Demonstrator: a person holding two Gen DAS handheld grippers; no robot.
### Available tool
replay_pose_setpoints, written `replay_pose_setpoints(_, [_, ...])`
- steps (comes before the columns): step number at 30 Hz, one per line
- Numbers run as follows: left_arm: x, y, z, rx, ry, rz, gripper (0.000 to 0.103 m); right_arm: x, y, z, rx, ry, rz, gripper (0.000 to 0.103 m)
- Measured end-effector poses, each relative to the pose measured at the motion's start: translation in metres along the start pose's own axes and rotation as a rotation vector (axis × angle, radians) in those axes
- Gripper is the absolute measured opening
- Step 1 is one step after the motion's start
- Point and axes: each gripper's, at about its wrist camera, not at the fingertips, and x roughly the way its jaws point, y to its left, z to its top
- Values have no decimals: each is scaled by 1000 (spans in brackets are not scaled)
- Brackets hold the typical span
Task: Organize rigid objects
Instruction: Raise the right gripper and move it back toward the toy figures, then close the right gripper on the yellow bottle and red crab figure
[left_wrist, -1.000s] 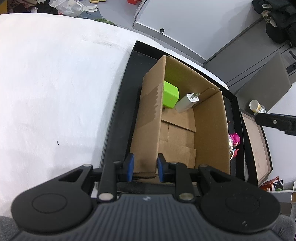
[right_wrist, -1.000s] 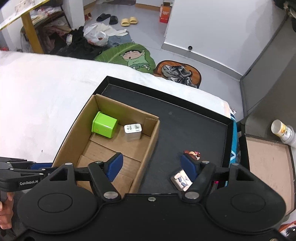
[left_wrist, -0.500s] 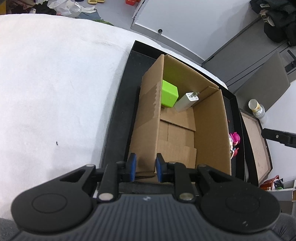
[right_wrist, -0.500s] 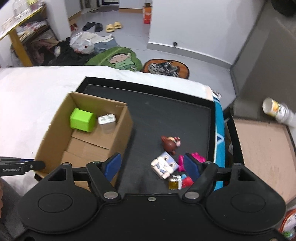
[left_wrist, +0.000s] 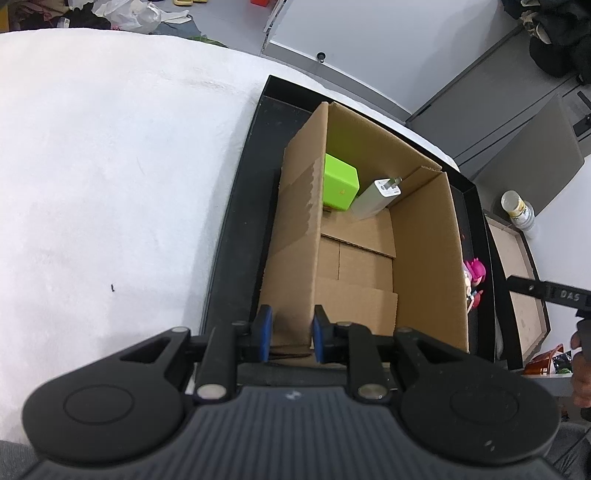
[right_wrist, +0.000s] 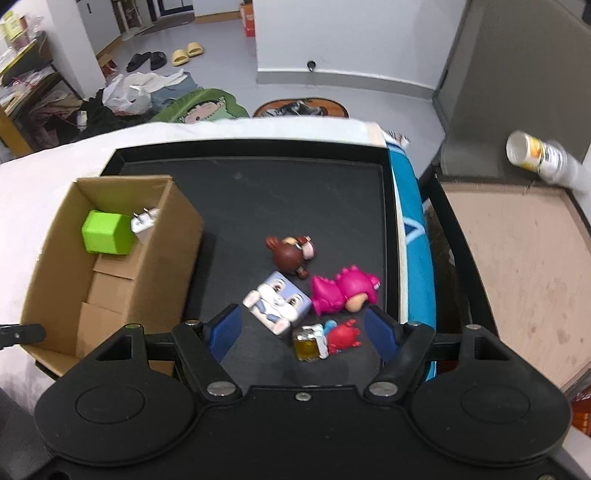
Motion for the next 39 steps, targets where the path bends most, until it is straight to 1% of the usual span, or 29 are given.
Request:
replay_pose_setpoints(3, [1, 0, 0, 1, -1, 4, 21, 13, -8, -6, 22, 32, 10, 73])
replay_pose_setpoints(6, [2, -1, 0, 4, 0, 10, 22, 18, -11, -8, -2, 41, 16, 73])
replay_pose_setpoints(9, [4, -2, 0, 3, 4, 17, 22, 26, -16, -8, 5, 77, 46, 73])
replay_pose_setpoints(12, [5, -3, 1, 3, 10, 24, 22, 31, -15, -10, -37, 74, 30, 76])
replay_pose_setpoints(13, [5, -3, 1, 5, 12, 28, 22, 32, -17, -10, -32, 77, 36, 78])
replay_pose_setpoints(15, [5, -3, 2, 5, 16, 32, 22, 36, -21, -8, -21, 84, 45, 78])
replay_pose_setpoints(18, [5, -4, 2, 6, 16, 37, 21, 43, -24, -6, -28, 76, 36, 77])
replay_pose_setpoints(24, [5, -1, 2, -12, 15, 35, 22, 60, -21, -7, -74, 116, 15, 72])
replay_pose_setpoints(35, [8, -5, 3, -3, 22, 51, 22, 67, -5, -10, -152, 117, -12, 73])
replay_pose_setpoints(39, [8, -4, 2, -2, 22, 52, 22, 74, -4, -10, -165, 133, -20, 73])
